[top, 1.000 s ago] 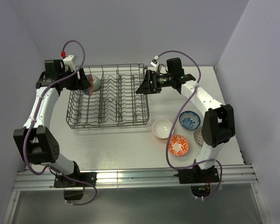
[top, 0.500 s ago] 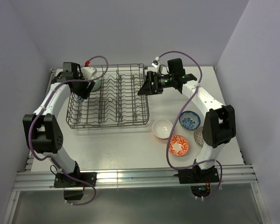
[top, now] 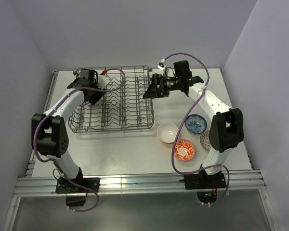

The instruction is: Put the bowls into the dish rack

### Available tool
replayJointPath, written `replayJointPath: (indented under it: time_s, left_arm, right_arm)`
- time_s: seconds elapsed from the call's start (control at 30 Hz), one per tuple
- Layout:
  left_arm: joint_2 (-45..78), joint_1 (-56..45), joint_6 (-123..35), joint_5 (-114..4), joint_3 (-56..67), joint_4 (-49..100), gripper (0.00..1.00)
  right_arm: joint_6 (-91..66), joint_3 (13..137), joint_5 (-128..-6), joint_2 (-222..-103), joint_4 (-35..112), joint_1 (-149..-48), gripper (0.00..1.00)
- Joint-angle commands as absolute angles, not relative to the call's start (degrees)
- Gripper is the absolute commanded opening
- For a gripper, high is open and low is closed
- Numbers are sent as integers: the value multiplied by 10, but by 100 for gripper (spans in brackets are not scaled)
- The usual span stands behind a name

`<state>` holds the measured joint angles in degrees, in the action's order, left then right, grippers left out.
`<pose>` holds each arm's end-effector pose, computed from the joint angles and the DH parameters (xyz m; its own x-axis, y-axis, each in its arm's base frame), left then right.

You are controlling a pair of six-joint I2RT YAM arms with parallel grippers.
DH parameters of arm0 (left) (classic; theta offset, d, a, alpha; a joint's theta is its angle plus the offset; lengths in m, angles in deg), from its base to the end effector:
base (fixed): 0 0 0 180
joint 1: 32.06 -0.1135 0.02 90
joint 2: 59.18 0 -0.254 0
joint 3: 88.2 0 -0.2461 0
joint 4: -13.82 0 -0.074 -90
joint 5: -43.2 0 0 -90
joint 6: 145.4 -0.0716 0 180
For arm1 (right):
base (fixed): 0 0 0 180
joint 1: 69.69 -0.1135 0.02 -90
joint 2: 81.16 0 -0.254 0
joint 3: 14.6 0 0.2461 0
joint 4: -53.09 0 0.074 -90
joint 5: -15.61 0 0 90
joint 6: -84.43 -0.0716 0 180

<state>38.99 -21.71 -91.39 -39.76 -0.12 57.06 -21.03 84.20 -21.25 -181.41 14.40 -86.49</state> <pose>0.3901 -0.0623 0.2278 -0.5464 0.6927 -0.4708 0.5204 0.7213 0.4571 0.3670 0.1706 0.2818 -0.7971 -0.0736 -0.5993 -0.5670 0.4328 0.7009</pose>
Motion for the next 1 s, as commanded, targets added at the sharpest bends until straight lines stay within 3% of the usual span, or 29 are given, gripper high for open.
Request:
replayJointPath:
  time_s: [0.0,0.97]
  left_arm:
    - [400,-206,-946,-350,-6,518,0]
    - [462,-183,-1000,-313,18,430,0]
  right_arm:
    - [-199,839,-215,-1785,145,-859,100]
    - [-188,829,-214,-1789,140,-853,100]
